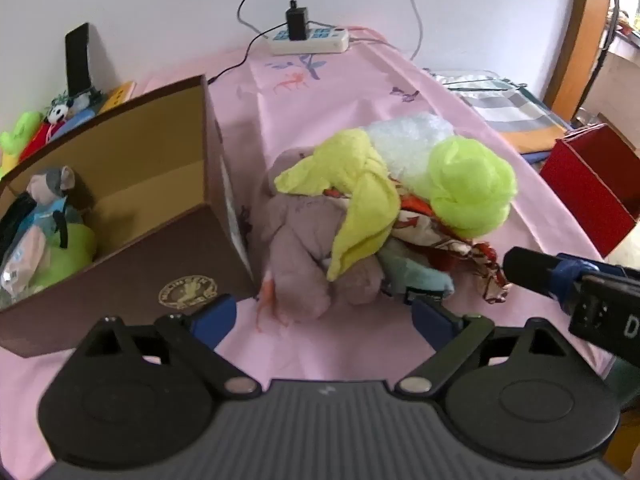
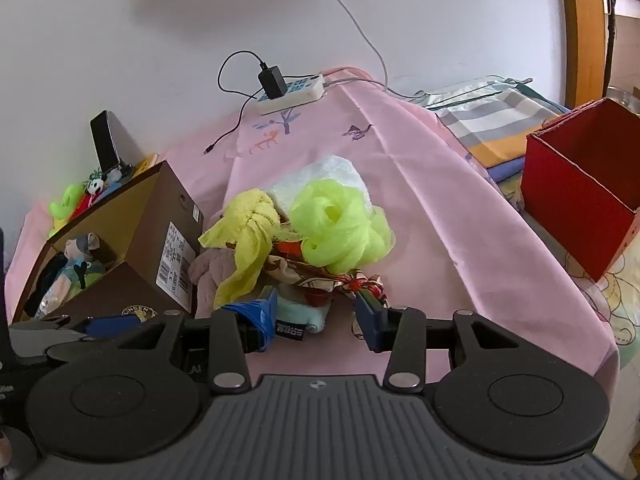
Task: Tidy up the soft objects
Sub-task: 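Grasp the lime-green fluffy ball with the right gripper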
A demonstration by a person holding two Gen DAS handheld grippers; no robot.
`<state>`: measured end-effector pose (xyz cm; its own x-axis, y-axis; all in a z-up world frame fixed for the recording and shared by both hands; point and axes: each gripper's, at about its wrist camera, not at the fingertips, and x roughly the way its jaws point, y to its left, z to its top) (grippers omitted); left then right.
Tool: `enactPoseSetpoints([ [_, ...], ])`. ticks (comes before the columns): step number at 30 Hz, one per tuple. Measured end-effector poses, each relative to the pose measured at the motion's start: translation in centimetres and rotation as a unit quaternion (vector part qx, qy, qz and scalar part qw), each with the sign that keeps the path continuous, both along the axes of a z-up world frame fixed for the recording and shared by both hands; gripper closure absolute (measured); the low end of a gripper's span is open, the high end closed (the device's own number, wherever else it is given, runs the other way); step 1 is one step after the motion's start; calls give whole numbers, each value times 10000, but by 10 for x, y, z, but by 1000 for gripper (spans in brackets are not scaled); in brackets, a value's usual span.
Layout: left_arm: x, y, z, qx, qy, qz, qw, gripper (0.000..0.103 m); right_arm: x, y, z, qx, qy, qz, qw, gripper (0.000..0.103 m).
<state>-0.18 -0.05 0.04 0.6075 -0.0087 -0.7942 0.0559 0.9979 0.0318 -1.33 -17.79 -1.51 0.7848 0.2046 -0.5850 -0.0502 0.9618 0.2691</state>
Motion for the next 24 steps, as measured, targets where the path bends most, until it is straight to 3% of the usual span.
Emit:
enactPoseSetpoints([
  [8, -13, -8, 5, -261, -328, -453, 9981, 10, 1, -19, -7, 161, -20, 27, 9999, 77],
  [12, -6, -12, 0, -493, -450, -728, 9951, 18, 10, -30, -6, 387, -32, 113, 9992, 77],
  [16, 8, -24, 10, -743, -913, -1116, 9868, 15, 28, -45, 2, 723, -91, 144, 9972, 76],
  [20, 24, -41, 13, -962, -991, -1564, 9780, 10, 52, -56, 3, 1244, 59, 70, 9922, 76],
  [24, 38, -61, 6, -826, -1274, -1873, 9705, 11, 67, -53, 2, 1185, 126, 90, 9928, 75],
])
